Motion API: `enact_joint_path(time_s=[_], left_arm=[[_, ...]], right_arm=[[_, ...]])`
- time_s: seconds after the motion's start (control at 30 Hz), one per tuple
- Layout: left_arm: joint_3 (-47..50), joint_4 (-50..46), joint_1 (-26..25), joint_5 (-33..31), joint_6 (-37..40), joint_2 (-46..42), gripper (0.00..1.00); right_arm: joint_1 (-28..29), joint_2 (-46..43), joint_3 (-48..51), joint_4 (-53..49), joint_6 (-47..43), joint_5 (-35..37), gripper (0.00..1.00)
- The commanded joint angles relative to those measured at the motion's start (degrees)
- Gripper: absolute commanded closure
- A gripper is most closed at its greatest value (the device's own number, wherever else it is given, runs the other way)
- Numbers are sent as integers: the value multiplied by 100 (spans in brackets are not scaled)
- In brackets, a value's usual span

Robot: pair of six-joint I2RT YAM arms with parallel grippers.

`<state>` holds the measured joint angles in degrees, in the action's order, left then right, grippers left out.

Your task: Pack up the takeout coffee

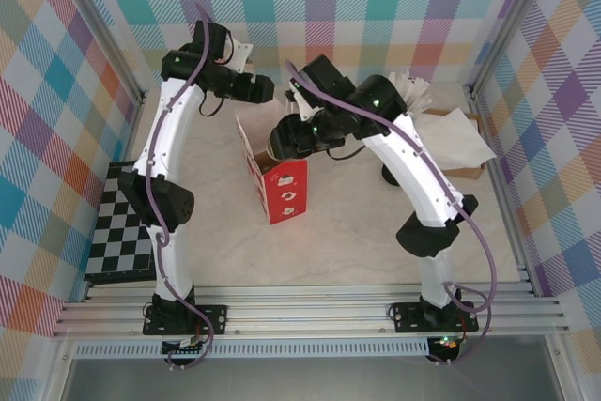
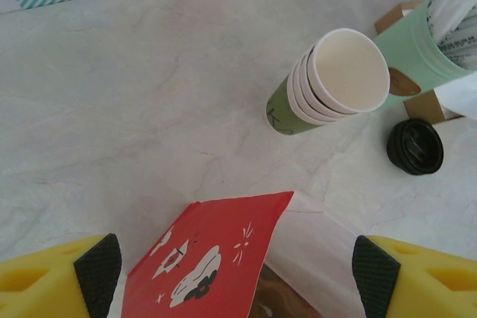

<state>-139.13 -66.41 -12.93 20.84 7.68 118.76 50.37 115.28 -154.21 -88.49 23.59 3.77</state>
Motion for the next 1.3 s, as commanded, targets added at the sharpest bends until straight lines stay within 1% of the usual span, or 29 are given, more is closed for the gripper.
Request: enact_joint_path(time_s=[0.0,0.1,0.17,0.23,0.37,0.47,0.57,0.7,0.8,0.87,1.07,1.17,1.27], left_arm=[[122,-351,106,216,656,-155,18],[203,-453,106,-160,796,-28,23],[206,-477,106,-204,836,66,27],[191,-436,106,-146,800,166,38],[179,-281,80,328,567,153,60],[301,-213,-2,512,417,58,73],[544,-78,-120,500,304,-118,81],[756,177,-305,592,-73,-324,89],[745,322,-471,327,-555,-387,98],[712,428,-542,226,-1018,-393,100],[702,514,-707,-152,-1828,-489,100],[718,538,-769,108,-2357,-536,100],[713,287,-848,252,-2568,-521,100]], right_arm=[[95,106,-192,285,128,-124,33],[111,245,-195,339,111,-144,33],[108,330,-206,312,93,-57,33],[110,395,-221,261,82,93,33],[105,534,-263,314,73,206,33],[105,706,-436,367,39,231,33],[75,791,-485,385,38,245,33],[13,826,-478,357,56,187,33],[-10,837,-481,310,58,149,33],[-18,835,-479,280,53,133,33],[-18,722,-454,-129,117,443,33],[-48,691,-456,-460,206,624,33],[-147,602,-419,-778,265,634,33]])
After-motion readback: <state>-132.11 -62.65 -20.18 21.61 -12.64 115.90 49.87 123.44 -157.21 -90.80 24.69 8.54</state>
